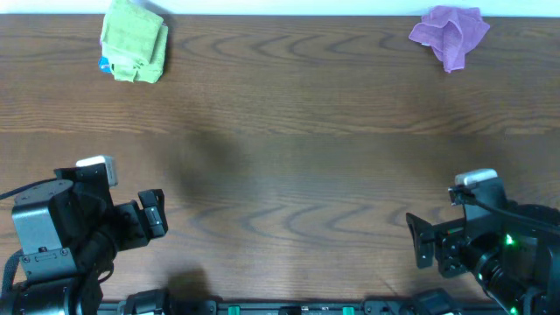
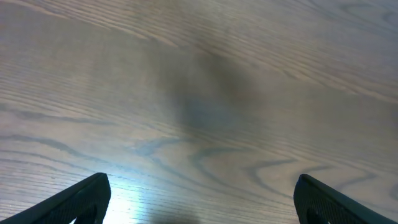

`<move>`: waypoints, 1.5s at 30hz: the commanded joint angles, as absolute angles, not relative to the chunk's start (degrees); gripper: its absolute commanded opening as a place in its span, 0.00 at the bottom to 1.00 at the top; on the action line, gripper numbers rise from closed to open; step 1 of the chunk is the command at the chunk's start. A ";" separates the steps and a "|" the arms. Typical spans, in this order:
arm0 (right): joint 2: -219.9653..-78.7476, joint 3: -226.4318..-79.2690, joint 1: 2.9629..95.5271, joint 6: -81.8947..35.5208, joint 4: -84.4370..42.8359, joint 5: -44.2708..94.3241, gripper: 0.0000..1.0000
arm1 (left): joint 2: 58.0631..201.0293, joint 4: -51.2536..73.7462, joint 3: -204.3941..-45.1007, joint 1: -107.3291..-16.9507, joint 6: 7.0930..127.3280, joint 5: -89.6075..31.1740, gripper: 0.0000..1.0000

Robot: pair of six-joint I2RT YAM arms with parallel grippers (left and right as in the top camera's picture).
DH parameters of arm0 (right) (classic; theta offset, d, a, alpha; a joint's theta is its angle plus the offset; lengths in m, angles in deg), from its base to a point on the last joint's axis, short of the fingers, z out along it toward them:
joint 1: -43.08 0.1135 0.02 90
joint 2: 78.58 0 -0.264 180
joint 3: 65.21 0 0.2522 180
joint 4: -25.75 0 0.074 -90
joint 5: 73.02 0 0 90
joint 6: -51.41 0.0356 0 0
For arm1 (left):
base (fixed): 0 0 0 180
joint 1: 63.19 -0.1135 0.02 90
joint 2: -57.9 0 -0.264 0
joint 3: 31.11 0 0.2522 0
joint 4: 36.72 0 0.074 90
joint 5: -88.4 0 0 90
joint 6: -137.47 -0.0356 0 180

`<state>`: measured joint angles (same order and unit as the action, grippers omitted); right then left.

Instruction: Fold the cloth

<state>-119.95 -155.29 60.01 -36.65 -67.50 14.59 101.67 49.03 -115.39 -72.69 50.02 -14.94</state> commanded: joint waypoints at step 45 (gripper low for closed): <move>-119.95 -154.94 59.66 -35.86 -67.54 14.20 0.99 | 63.92 -3.17 -54.78 -61.01 51.46 -9.26 0.95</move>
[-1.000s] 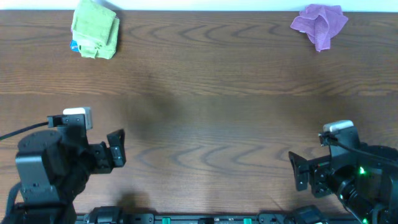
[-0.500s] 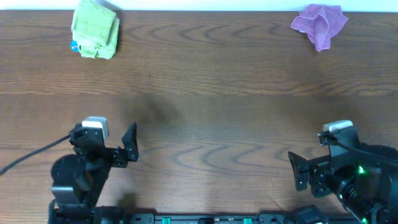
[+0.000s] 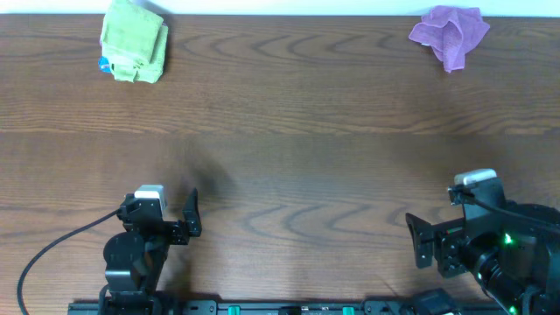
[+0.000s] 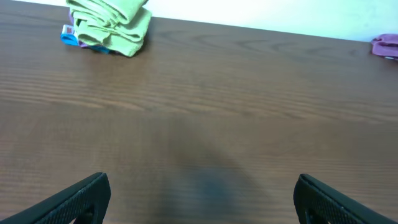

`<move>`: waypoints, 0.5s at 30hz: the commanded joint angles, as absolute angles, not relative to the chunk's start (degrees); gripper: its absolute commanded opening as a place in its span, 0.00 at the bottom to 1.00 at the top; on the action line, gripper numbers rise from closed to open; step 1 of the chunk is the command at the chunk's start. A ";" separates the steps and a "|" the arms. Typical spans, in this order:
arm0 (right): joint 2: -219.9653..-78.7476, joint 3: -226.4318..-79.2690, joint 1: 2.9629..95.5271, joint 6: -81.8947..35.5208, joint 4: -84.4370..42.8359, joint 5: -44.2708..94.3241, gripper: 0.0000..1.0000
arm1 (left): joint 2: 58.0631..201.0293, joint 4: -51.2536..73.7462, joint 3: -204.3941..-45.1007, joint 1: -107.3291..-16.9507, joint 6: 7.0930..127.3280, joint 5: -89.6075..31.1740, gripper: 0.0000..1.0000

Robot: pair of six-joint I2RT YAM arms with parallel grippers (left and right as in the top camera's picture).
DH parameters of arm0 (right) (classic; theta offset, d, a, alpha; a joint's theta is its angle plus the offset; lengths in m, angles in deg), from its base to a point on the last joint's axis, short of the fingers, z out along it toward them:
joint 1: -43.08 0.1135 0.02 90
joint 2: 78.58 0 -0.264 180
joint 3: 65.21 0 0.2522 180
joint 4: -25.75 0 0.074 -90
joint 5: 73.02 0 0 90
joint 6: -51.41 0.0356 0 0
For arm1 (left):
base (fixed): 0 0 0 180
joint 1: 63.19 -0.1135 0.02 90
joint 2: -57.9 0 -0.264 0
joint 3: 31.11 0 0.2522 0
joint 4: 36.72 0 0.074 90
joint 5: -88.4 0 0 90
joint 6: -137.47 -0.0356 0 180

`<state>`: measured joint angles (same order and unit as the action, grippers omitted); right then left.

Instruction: Fold the cloth

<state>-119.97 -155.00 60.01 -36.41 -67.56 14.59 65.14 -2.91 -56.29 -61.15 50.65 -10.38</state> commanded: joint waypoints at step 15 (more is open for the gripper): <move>-119.95 -154.94 59.66 -35.86 -67.54 14.20 0.99 | 58.06 -3.58 -50.74 -61.01 54.17 -8.47 0.95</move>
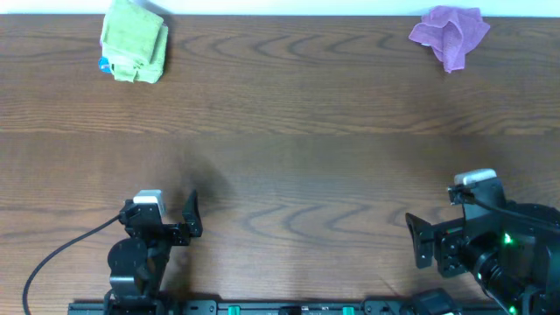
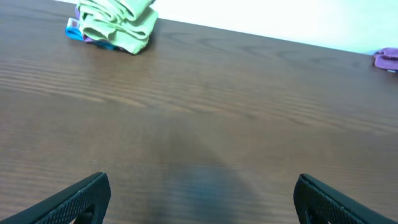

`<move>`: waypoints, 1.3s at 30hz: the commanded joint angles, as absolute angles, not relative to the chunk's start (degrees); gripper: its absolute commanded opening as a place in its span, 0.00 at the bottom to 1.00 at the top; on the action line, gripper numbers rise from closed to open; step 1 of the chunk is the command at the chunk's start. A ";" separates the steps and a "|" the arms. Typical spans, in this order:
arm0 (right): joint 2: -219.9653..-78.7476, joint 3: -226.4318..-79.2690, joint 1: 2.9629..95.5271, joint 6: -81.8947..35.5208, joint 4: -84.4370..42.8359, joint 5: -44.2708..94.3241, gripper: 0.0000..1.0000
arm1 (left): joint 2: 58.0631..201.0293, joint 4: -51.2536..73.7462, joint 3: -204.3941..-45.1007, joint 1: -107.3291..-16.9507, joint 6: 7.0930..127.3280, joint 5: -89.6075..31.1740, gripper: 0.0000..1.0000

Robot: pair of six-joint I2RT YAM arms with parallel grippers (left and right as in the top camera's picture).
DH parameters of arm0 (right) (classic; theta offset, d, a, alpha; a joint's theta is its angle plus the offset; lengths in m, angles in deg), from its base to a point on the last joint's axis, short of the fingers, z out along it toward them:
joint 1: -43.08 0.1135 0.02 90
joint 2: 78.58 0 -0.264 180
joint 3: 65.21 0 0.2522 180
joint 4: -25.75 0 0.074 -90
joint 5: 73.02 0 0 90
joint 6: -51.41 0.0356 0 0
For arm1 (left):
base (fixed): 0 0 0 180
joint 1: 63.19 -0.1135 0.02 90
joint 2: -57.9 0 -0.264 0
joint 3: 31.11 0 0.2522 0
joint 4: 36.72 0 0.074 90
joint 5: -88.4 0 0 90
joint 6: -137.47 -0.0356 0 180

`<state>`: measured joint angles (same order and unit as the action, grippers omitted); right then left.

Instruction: Fold the cloth

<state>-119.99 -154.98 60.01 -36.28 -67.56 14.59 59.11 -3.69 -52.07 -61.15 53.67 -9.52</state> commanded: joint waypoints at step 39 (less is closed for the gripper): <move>-117.89 -154.83 55.20 -38.22 -66.30 12.93 0.99 | 58.15 -3.54 -50.76 -61.01 54.33 -8.65 0.95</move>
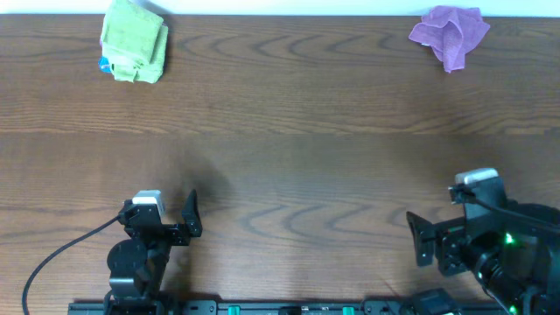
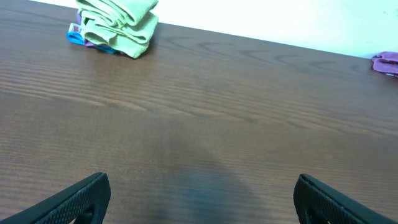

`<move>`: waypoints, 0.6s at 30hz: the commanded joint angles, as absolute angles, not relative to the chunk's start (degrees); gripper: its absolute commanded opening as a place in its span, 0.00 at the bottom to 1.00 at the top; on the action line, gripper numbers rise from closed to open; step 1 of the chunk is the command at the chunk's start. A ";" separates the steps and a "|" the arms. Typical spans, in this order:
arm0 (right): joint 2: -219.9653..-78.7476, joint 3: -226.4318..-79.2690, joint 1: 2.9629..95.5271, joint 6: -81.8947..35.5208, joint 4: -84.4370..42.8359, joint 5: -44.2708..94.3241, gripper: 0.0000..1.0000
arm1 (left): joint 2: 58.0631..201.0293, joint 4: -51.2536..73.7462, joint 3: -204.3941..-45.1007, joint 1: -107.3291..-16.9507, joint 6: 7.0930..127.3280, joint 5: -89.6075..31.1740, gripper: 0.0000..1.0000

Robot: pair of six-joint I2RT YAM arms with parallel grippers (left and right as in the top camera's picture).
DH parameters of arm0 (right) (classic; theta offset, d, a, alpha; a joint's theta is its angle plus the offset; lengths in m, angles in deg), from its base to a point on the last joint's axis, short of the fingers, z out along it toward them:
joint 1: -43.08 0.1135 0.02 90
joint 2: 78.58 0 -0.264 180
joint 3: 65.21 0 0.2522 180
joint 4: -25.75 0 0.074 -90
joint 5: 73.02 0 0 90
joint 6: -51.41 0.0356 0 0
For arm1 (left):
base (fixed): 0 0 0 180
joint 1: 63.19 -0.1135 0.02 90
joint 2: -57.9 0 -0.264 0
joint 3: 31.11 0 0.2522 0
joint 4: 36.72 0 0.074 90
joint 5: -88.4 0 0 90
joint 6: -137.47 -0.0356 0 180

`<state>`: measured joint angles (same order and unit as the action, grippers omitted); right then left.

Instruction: Fold the cloth

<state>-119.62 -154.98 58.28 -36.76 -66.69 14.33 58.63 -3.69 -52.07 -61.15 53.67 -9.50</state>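
Note:
A crumpled purple cloth lies at the far right of the table; only its edge shows in the left wrist view. My left gripper sits near the front left, far from it. It points toward the far edge, open with nothing between its fingers. Near the front right, my right gripper points left, its fingers apparently spread and empty.
A folded green cloth lies at the far left on something blue and purple. The brown wooden table stretches between the arms and the cloths. A white wall runs behind the far edge.
The left wrist view has shifted very slightly. Both arms and both cloths sit where they were.
At first my left arm was at the front left corner, with its open gripper pointing right and its camera on bare table. Then it stood a little further right, pointing at the far edge, and it has stayed there. The right arm and both cloths have not moved.

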 commanded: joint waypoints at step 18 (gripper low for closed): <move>-87.62 -120.25 50.79 -38.18 -44.74 18.79 0.99 | 58.15 -3.54 -50.76 -61.01 54.33 -8.65 0.95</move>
